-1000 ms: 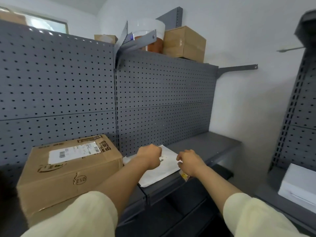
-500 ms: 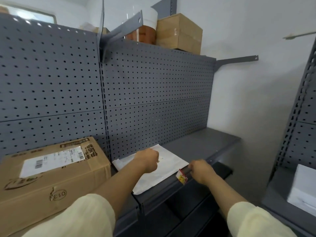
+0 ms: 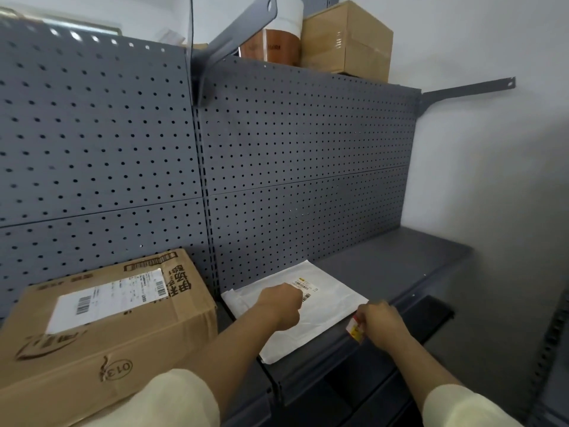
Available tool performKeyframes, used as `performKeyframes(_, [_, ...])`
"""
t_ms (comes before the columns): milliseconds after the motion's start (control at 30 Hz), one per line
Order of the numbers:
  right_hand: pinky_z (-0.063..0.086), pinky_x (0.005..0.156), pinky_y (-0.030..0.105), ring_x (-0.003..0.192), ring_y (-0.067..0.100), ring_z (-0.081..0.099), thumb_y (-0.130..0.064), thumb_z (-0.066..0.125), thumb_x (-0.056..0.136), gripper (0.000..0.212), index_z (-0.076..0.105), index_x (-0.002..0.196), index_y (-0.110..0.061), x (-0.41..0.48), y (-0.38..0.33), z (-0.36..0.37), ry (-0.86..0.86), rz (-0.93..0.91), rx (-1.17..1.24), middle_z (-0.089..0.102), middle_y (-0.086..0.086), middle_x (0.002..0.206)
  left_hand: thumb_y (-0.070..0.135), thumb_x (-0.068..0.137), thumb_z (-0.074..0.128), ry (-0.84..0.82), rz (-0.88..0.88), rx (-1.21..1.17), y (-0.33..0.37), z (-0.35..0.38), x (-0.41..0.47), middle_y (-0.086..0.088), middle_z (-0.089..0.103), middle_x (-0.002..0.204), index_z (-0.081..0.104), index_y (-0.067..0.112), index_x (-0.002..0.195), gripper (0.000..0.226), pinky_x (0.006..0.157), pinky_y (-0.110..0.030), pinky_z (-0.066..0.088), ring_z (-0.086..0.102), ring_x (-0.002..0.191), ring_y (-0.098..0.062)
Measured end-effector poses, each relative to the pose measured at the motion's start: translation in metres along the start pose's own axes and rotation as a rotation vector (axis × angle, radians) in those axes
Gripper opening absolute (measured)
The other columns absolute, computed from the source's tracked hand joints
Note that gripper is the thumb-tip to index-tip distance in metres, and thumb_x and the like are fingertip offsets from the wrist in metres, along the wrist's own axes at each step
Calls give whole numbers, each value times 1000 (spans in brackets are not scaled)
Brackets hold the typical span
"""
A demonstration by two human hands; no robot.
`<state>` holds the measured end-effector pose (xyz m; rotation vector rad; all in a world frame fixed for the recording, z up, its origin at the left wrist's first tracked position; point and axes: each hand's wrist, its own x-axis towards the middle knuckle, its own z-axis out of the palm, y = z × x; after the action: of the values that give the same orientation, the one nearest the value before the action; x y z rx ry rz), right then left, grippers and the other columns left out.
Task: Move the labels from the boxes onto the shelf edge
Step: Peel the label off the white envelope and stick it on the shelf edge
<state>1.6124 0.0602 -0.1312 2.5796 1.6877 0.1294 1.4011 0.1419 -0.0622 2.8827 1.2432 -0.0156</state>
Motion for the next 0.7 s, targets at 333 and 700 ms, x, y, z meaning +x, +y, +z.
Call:
performKeyframes(333, [51, 73, 27, 88, 17, 61, -20, 47, 98, 10, 56, 101, -18, 3, -16, -16, 62, 73, 622, 63, 4, 99, 11, 93, 46, 11, 39, 6, 0, 2, 6, -9, 61, 126, 64, 11, 118, 31, 92, -36, 51, 60, 112, -26])
performKeyframes(700, [57, 81, 36, 89, 20, 64, -3, 49, 92, 21, 60, 92, -21, -26, -61, -47, 86, -191, 717, 68, 4, 96, 11, 94, 45, 18, -34, 4, -16, -4, -38, -10, 63, 121, 63, 11, 120, 32, 89, -38, 50, 61, 109, -26])
